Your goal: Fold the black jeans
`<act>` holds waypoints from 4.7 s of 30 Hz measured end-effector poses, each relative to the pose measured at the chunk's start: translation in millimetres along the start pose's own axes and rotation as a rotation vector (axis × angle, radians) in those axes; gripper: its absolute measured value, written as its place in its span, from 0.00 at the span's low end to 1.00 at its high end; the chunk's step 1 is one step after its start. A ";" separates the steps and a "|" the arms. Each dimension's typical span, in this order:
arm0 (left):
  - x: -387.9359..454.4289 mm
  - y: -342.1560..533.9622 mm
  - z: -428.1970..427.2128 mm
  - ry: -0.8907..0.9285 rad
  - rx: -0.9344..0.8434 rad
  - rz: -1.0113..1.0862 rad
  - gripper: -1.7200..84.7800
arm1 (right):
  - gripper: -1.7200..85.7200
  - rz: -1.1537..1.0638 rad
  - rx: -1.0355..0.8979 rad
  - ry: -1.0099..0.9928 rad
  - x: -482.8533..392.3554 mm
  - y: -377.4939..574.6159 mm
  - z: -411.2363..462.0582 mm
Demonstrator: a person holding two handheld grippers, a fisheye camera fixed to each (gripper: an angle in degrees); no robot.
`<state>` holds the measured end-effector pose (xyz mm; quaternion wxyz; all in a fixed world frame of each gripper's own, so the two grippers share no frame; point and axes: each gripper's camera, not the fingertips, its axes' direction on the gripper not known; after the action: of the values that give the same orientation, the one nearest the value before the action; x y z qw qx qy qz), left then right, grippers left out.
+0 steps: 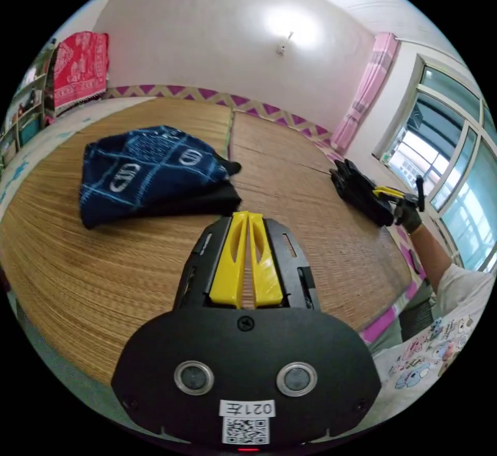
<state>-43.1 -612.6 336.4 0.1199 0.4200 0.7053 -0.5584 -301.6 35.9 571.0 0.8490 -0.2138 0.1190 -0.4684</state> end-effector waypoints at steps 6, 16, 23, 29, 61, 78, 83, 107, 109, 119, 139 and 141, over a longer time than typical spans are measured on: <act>65.4 41.8 31.6 0.151 -0.038 0.027 0.01 | 0.21 -0.252 0.020 0.193 -27.9 -37.0 39.0; 126.2 90.1 42.8 0.046 -0.099 0.174 0.01 | 0.11 -0.129 -0.085 0.164 -39.2 -97.1 79.3; 137.1 108.5 55.4 0.133 -0.146 0.181 0.01 | 0.09 0.087 0.035 -0.016 1.8 -97.9 -30.8; 157.4 126.4 67.3 0.220 -0.197 0.198 0.01 | 0.09 -0.098 0.001 -0.196 -110.2 -90.8 -104.1; 176.1 247.1 55.2 0.198 -0.242 0.099 0.01 | 0.15 -0.372 -0.112 -0.284 -383.0 -34.5 -53.5; 226.1 271.1 66.6 0.012 -0.239 0.062 0.01 | 0.06 -0.053 -0.038 -0.587 -233.7 -8.0 -40.6; 255.1 273.8 76.5 -0.022 -0.242 0.108 0.01 | 0.05 0.225 0.177 -0.712 -67.0 31.3 -98.5; 423.2 273.6 179.9 0.077 -0.265 0.414 0.05 | 0.05 1.267 0.411 -0.395 245.8 526.3 -186.2; 456.4 267.8 201.6 0.157 -0.273 0.500 0.09 | 0.06 1.085 0.373 -0.295 232.5 483.6 -205.3; 567.5 258.4 296.3 0.153 -0.299 0.664 0.13 | 0.13 0.289 -0.067 -0.001 101.1 230.1 -98.8; 473.5 157.3 193.7 0.115 -0.057 0.461 0.01 | 0.14 0.277 -0.173 0.020 46.1 210.2 -53.1; 434.1 135.6 156.4 0.052 0.000 0.427 0.01 | 0.14 0.279 -0.173 0.017 43.9 210.2 -53.9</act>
<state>-260.0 -549.3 -88.1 0.2172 0.5742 0.6030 -0.5094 -143.4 84.0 423.7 0.8831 -0.2636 0.1945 -0.3358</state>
